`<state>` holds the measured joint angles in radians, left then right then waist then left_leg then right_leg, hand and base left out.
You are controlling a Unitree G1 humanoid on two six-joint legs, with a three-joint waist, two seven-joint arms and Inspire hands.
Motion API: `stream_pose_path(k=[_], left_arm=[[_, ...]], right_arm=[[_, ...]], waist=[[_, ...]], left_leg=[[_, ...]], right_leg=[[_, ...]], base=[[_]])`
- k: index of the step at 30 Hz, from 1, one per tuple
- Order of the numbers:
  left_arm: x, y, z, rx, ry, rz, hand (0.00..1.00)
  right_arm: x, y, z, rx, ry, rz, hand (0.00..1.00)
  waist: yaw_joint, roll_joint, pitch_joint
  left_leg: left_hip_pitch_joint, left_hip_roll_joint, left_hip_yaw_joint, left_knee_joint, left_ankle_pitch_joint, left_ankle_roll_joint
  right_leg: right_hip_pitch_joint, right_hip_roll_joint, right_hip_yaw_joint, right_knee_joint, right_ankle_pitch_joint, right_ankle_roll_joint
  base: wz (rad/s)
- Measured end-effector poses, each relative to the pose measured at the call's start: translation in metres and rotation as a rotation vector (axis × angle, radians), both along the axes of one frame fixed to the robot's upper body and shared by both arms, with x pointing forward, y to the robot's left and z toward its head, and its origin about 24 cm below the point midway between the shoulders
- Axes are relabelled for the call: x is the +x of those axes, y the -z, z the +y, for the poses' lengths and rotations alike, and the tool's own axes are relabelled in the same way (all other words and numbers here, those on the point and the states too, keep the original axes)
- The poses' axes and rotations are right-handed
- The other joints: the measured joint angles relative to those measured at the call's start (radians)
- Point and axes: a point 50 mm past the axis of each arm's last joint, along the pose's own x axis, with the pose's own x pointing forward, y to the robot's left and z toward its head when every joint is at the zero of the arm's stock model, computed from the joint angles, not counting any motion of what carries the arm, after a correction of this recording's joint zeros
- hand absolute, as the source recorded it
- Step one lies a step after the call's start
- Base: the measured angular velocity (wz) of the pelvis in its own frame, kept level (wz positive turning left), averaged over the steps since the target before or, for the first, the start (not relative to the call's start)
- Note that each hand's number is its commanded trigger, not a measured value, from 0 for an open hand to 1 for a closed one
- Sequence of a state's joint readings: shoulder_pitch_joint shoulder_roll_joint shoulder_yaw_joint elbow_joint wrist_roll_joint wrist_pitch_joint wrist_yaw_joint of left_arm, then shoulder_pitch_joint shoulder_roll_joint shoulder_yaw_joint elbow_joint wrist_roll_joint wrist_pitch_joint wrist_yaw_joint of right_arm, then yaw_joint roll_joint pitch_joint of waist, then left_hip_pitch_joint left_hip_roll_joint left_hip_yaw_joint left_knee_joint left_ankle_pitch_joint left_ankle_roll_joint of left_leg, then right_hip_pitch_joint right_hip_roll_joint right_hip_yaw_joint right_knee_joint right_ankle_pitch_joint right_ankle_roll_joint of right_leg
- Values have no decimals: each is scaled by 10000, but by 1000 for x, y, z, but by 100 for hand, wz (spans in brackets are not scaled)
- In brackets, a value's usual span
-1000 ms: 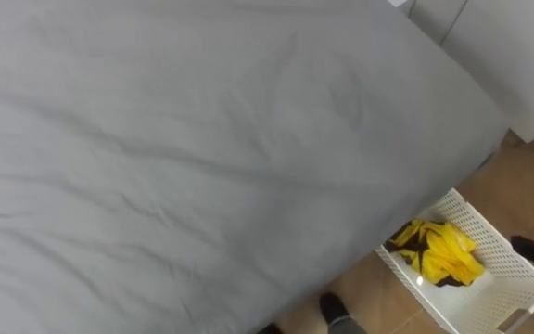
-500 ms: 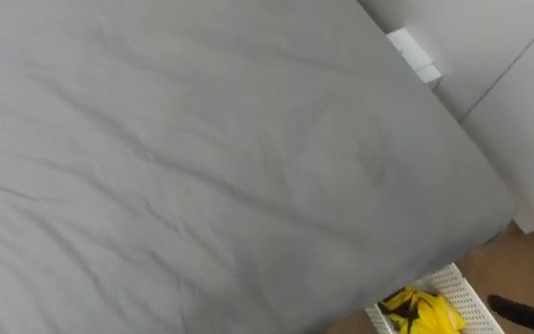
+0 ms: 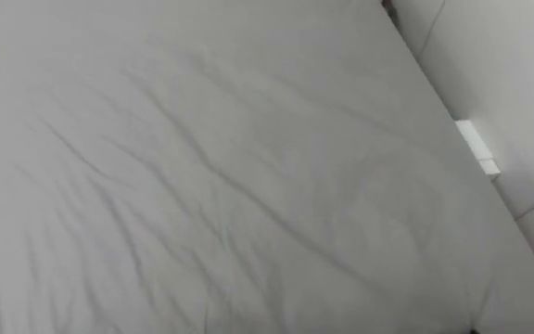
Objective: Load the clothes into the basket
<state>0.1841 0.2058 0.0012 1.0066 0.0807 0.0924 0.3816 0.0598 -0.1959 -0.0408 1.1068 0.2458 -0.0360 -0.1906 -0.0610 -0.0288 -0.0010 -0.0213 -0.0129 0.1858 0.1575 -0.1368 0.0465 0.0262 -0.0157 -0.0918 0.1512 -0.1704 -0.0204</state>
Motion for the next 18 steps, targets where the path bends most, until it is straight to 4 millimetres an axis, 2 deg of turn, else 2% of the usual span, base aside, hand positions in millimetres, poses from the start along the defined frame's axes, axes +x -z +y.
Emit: stream_pose_path(k=[2, 5, 8, 11, 18], left_arm=[[-5, 1, -3, -145, -288, -210, 0], [-4, 1, -5, -272, -376, -436, 0], [-4, 2, -8, -468, -324, -571, 0], [-2, 3, -12, -628, -282, -733, 0], [-3, 5, -19, -944, -284, -877, 0]], right_arm=[[-7, 2, 0, 46, -6, 241, 0], [-13, 4, 0, 70, 6, 565, 0], [-20, 6, 0, 36, 6, 849, 0], [-29, 8, 1, -25, 66, 1058, 0], [-32, 8, 1, -297, 156, 1229, 0]], waist=[[157, -55, 7], [157, -105, 5], [237, -110, 15], [441, -106, 20], [469, -74, 23]], left_leg=[[169, -33, -78, -30, -24, 20], [160, -171, -397, -13, -21, 22], [149, -202, -559, 21, -33, 34], [151, -219, -607, 42, -63, 43], [132, -339, -860, 53, -79, 67]], right_leg=[[243, -37, -139, -34, -43, 6], [432, -78, -446, -148, -57, 10], [527, -98, -593, -179, -75, 30], [572, -107, -631, -208, -114, 46], [605, -164, -771, -197, -173, 90]], base=[[9], [30], [20], [7], [7]])
